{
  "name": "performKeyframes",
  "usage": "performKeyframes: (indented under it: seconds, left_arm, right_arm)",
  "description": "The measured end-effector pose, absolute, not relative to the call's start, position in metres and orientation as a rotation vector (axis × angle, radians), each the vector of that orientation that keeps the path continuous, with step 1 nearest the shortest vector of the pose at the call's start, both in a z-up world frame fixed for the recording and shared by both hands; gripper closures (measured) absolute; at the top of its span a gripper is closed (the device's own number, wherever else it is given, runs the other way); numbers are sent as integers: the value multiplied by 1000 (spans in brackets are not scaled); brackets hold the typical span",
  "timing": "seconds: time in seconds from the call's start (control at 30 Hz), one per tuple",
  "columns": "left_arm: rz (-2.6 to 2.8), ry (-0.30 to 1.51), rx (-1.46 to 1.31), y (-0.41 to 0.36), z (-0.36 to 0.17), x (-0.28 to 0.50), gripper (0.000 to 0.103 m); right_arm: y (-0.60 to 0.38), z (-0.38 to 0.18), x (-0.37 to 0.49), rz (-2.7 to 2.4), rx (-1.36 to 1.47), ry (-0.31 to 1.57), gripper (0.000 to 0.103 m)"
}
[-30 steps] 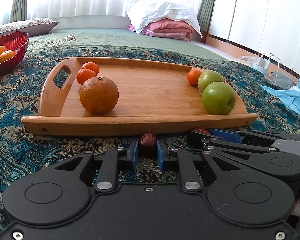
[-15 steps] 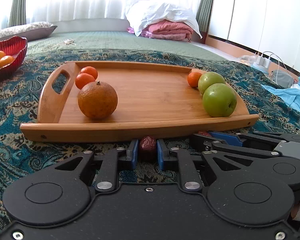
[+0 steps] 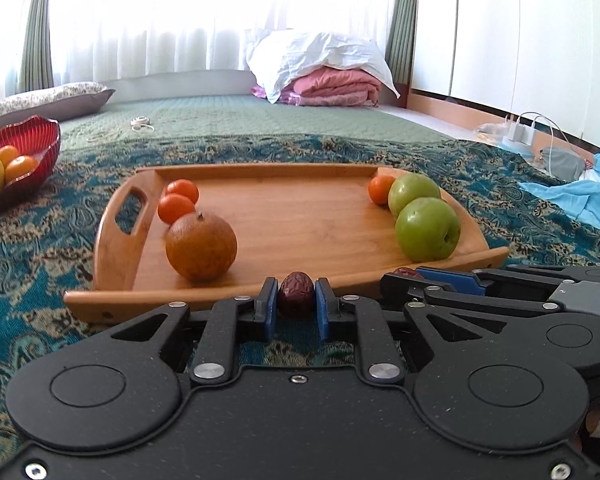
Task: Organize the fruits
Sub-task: 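Grasp a dark red date with the left gripper while the right gripper grasps another date, then carry the date over the tray with the left gripper while the right gripper carries its date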
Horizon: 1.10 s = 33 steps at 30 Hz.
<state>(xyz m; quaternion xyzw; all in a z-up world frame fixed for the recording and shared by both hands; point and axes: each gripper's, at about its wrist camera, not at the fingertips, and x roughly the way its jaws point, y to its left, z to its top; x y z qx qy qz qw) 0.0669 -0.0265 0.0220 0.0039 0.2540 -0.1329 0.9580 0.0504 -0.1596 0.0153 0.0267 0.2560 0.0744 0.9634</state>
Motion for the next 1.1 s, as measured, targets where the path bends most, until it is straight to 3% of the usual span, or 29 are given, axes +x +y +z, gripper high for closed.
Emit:
performKeyframes:
  seconds: [1.1]
  left_arm:
    - [-239, 536, -7, -35, 61, 150, 84]
  right_arm:
    - [-165, 52, 114, 129, 37, 454, 78]
